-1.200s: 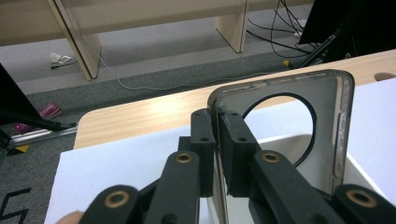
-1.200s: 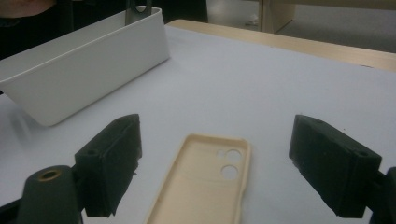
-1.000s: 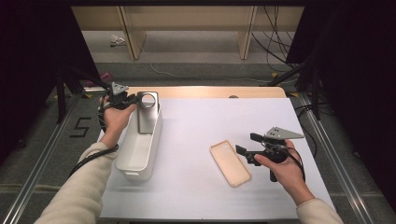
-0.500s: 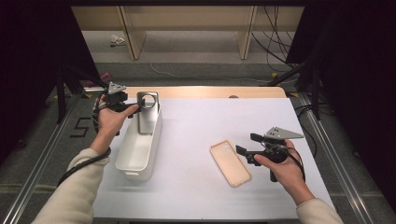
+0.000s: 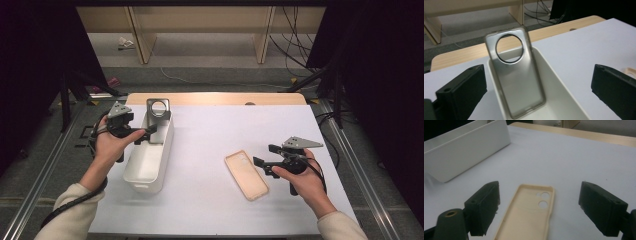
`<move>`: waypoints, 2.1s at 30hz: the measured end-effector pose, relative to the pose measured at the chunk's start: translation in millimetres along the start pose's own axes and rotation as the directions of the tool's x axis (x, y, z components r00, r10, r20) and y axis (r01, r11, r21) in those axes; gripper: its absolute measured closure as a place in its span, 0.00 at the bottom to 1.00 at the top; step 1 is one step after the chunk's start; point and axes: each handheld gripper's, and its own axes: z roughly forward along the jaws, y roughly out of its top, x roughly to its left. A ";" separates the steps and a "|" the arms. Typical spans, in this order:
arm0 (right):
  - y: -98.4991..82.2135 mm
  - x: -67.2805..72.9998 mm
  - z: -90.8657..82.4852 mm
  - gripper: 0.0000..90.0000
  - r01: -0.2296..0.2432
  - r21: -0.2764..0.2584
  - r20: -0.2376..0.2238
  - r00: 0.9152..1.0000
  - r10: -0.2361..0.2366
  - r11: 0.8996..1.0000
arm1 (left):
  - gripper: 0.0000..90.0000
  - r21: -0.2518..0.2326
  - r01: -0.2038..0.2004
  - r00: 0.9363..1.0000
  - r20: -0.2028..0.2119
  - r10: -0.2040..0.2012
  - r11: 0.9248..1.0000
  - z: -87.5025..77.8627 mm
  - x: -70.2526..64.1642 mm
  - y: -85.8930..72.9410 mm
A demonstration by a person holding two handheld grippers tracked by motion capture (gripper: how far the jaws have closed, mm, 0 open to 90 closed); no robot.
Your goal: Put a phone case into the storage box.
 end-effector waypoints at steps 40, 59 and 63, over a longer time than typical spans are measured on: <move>-3.3 -5.9 4.4 0.22 -0.014 0.047 0.006 1.000 0.013 0.999 | 0.00 -0.039 -0.097 0.991 0.084 0.100 0.994 -40.4 -60.3 -51.9; -16.7 -11.2 6.4 1.00 -0.030 0.491 0.058 0.998 0.002 0.870 | 0.02 -0.046 -0.095 0.992 0.076 0.098 0.994 -42.0 -62.3 -49.9; -17.7 -6.3 10.0 1.00 -0.012 0.553 0.053 0.998 -0.020 0.833 | 0.02 -0.048 -0.094 0.992 0.076 0.098 0.994 -42.2 -62.1 -49.6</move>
